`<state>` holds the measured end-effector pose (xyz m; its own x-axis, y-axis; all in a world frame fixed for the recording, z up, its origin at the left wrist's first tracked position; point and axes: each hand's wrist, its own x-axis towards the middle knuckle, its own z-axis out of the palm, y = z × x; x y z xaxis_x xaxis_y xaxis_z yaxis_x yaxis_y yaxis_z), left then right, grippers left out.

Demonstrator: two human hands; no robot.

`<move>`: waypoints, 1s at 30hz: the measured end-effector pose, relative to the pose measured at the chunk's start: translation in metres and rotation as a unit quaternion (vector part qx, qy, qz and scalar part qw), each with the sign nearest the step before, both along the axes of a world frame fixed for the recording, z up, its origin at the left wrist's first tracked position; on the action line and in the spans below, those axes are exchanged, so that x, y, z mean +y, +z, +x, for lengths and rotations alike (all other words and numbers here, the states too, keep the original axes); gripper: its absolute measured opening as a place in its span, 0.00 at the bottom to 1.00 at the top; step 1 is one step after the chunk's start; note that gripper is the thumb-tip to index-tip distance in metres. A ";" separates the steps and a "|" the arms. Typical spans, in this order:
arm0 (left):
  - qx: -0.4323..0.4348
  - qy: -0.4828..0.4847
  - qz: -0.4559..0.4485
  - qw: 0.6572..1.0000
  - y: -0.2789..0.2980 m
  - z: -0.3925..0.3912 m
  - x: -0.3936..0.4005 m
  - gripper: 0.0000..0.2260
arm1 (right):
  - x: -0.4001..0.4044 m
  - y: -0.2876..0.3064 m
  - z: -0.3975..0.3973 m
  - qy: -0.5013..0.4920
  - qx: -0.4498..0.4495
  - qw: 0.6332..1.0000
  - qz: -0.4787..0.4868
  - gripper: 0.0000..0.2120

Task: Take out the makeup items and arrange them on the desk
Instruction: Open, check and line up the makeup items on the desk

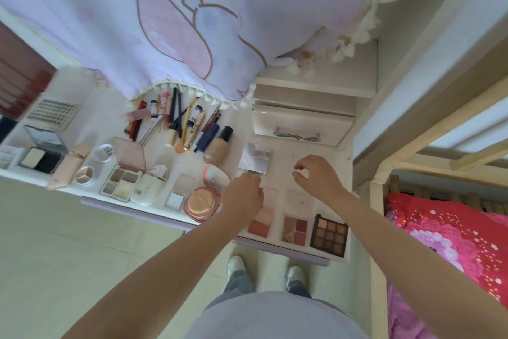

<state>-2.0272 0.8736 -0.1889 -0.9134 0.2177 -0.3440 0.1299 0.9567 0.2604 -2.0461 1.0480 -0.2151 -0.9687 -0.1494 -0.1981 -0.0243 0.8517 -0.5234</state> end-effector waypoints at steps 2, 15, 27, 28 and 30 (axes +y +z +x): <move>0.012 0.026 0.003 1.000 0.001 -0.007 -0.018 0.13 | -0.019 -0.008 -0.019 0.025 -0.046 0.998 0.027 0.16; -0.045 0.108 0.091 0.989 0.010 -0.035 -0.082 0.18 | -0.066 -0.016 -0.056 0.034 -0.071 0.997 -0.008 0.12; -0.237 0.019 0.397 0.887 0.051 -0.070 -0.044 0.32 | -0.027 0.094 -0.007 0.011 -0.081 0.971 -0.224 0.19; -0.244 0.011 0.411 0.878 0.055 -0.070 -0.040 0.31 | -0.023 0.098 -0.004 0.007 -0.072 0.971 -0.229 0.20; -0.260 -0.007 0.447 0.856 0.066 -0.068 -0.032 0.26 | -0.016 0.107 0.001 0.004 -0.052 0.971 -0.235 0.20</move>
<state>-2.0952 0.8420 -0.1231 -0.6826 0.6153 -0.3942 -0.2170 0.3445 0.9134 -2.0454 1.0320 -0.1079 -0.9454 -0.2550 -0.2030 0.0438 0.5179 -0.8543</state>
